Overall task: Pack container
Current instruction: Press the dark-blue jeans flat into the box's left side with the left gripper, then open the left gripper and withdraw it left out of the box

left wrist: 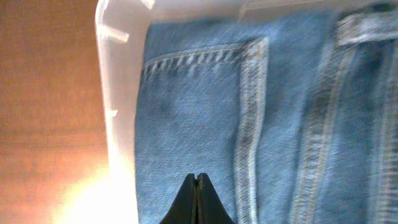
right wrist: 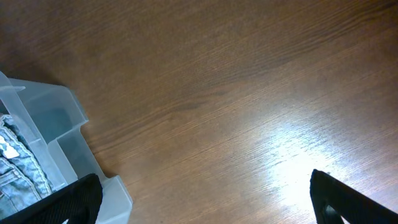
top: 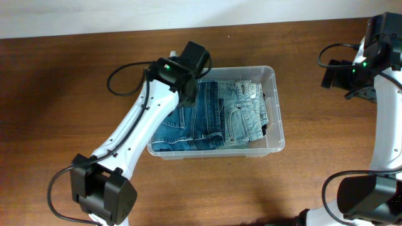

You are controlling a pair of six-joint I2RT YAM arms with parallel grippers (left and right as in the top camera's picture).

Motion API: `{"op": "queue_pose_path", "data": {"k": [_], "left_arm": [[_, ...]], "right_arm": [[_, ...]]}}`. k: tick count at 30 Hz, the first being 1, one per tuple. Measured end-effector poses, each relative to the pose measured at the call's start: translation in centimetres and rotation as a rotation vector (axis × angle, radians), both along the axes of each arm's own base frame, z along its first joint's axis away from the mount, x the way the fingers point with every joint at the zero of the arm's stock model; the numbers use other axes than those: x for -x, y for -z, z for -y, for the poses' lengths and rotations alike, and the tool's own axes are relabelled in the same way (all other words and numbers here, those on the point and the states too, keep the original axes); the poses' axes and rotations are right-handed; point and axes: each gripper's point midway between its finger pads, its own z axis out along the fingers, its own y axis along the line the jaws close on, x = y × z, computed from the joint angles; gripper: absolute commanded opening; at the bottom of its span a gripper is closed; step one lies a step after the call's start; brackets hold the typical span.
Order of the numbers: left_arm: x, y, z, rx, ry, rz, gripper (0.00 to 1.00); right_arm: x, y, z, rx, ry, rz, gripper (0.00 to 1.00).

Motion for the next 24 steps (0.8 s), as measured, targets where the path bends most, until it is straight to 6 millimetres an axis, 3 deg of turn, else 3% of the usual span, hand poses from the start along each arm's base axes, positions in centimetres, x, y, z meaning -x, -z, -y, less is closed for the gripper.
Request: {"op": "queue_pose_path", "data": {"k": [6,15,21,24], "left_arm": [[1.1,1.5,-0.8,0.015,-0.026,-0.076,0.01],[3.5,7.6,-1.7,-0.018,-0.036,-0.177,0.01],[3.4,7.1,-1.5,-0.008,-0.034,-0.166,0.01],[2.4,5.3,-0.8,0.027,-0.031,-0.117,0.01]], "right_arm": [[0.0,0.0,0.0,0.000,0.001,0.000,0.98],[0.0,0.0,0.0,0.000,0.001,0.000,0.99],[0.0,0.0,0.0,0.000,0.000,0.000,0.98],[0.0,0.0,0.0,-0.001,0.001,0.000,0.99]]}}
